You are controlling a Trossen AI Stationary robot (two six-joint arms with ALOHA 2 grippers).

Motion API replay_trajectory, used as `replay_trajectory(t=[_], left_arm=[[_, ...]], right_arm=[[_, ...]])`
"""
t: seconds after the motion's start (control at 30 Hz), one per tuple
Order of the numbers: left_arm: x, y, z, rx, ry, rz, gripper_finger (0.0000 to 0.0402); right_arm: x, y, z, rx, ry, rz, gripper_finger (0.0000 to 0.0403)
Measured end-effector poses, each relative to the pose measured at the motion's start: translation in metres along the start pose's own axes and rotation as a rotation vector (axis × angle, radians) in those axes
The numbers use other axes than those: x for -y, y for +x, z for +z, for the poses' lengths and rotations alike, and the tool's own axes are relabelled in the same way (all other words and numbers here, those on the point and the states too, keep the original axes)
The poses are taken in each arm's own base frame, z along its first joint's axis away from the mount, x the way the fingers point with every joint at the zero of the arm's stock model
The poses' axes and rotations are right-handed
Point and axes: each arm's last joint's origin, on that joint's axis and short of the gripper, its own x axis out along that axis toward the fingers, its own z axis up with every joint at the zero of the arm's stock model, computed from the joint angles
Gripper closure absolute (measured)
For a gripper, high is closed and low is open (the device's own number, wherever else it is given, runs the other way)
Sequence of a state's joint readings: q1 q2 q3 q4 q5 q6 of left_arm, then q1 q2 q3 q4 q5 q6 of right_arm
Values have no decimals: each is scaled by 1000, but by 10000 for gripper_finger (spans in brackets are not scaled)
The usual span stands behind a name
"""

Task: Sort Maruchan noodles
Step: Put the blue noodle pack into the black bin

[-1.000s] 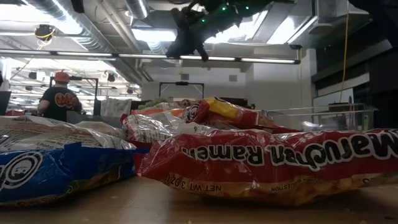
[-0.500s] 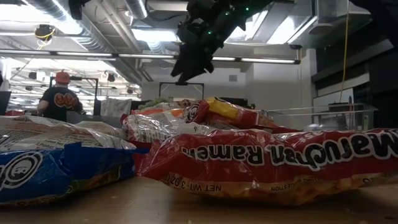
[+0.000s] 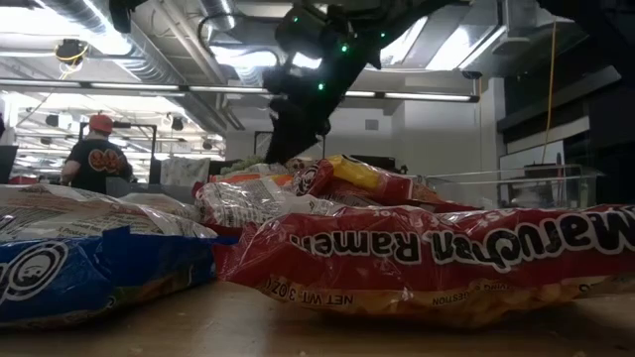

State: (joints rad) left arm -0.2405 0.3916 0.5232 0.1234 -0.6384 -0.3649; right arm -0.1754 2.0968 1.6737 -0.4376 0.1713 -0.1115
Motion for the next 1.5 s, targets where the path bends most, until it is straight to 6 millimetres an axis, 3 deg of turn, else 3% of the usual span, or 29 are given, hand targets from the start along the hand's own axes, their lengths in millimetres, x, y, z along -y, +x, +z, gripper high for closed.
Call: replay_trajectory(t=[0.33, 0.53, 0.73, 1.03, 1.27, 1.5], left_arm=[[0, 0, -1, -10, 7, 3, 207], [0, 0, -1, -9, 6, 3, 207], [0, 0, -1, -9, 6, 3, 207], [0, 0, -1, -9, 5, 3, 207], [0, 0, -1, -10, 5, 3, 207], [-1, 0, -2, -14, 9, 5, 207]], right_arm=[[-2, 33, -18, -90, -42, -58, 111], [0, 38, -22, -119, -47, -179, 123], [0, 38, -22, -122, -47, -165, 203], [-3, 38, -23, -119, -44, -64, 384], [-3, 33, -21, -114, -9, -45, 398], [5, 8, 15, -52, 14, -20, 401]])
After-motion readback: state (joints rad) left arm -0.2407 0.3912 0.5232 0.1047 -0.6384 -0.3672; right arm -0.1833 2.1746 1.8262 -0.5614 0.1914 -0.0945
